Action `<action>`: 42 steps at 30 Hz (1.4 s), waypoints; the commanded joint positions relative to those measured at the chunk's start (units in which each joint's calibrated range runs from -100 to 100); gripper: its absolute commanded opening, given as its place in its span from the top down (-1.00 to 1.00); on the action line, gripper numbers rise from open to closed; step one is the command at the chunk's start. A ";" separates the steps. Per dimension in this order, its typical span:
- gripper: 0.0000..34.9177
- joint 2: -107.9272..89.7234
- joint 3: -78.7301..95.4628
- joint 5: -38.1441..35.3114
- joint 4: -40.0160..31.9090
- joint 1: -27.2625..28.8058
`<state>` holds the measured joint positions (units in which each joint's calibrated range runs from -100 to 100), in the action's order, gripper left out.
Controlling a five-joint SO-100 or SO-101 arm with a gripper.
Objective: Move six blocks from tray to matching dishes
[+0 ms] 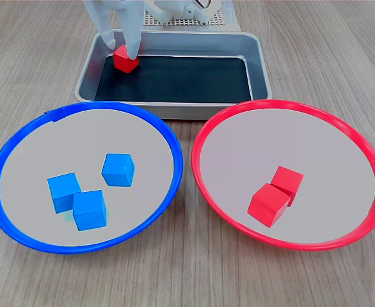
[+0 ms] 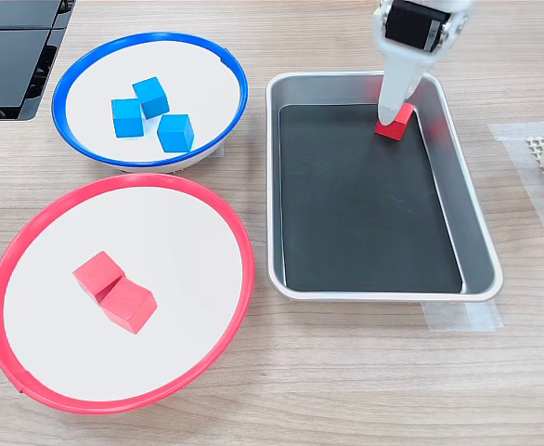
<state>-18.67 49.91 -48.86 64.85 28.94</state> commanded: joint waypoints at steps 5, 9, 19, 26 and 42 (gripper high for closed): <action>0.87 -2.10 4.30 -1.17 -4.55 -0.66; 0.98 -2.35 -1.80 6.59 0.90 -8.47; 0.99 20.42 -42.67 41.27 -9.25 -43.57; 0.44 31.42 -45.95 41.51 -21.14 -45.93; 0.99 -6.87 -8.44 41.95 -33.93 -33.50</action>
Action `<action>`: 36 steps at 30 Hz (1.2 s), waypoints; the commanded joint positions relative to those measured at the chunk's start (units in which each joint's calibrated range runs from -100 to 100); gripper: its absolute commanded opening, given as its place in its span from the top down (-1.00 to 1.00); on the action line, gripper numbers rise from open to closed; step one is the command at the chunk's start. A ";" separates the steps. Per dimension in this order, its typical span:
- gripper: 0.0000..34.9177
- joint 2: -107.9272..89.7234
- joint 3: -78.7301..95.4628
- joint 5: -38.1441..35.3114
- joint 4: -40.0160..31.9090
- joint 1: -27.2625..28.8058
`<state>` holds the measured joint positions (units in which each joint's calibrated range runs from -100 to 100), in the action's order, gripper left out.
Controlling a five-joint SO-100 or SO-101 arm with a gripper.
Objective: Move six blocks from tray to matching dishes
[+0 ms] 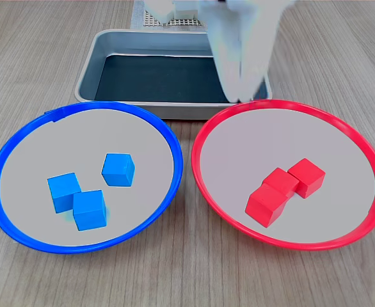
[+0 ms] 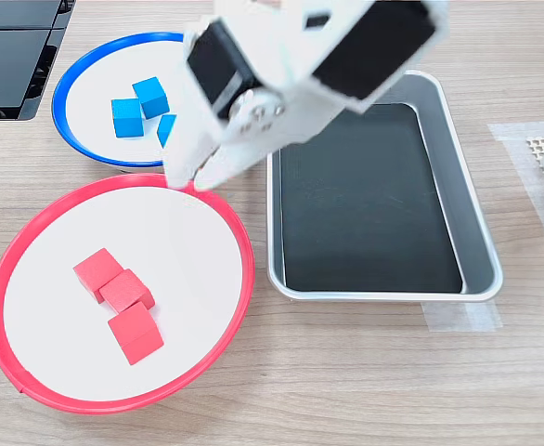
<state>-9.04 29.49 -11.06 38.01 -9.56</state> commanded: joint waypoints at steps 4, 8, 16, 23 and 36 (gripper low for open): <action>0.99 -36.55 32.73 8.50 -15.68 10.08; 0.99 -56.59 50.30 10.74 -16.01 10.73; 0.99 -87.98 69.42 12.70 2.48 7.82; 0.99 -89.94 70.51 13.82 9.00 8.57; 0.98 -89.94 70.51 14.11 9.33 8.95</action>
